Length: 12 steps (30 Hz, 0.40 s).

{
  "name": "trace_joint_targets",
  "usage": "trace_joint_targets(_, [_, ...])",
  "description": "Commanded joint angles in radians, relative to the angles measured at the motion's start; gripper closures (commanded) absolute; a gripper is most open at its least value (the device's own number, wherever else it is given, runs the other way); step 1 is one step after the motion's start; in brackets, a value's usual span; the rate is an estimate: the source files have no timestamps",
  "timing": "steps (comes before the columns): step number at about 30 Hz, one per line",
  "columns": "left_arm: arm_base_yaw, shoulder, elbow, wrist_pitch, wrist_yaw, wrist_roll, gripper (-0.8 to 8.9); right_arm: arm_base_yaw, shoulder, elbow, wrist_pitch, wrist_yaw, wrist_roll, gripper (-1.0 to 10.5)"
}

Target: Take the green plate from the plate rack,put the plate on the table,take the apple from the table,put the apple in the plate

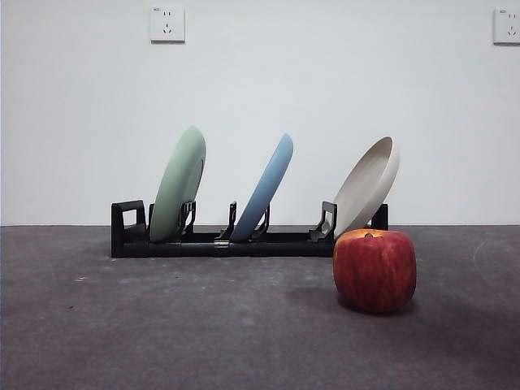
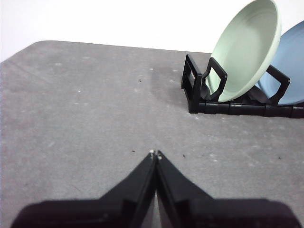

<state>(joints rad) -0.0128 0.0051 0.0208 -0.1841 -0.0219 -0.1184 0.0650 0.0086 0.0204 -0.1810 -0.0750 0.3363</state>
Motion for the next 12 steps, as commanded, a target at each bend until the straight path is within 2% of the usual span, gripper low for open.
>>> trace_joint_targets(1, [0.004, 0.008, 0.036, -0.012, 0.002, -0.055, 8.19, 0.001, 0.024, 0.026, -0.017, 0.002, 0.093, 9.6])
trace_joint_targets(12, [0.004, 0.172, 0.259, -0.017, 0.002, -0.085, 8.19, 0.001, 0.261, 0.25, -0.021, -0.005, 0.092, 9.6])
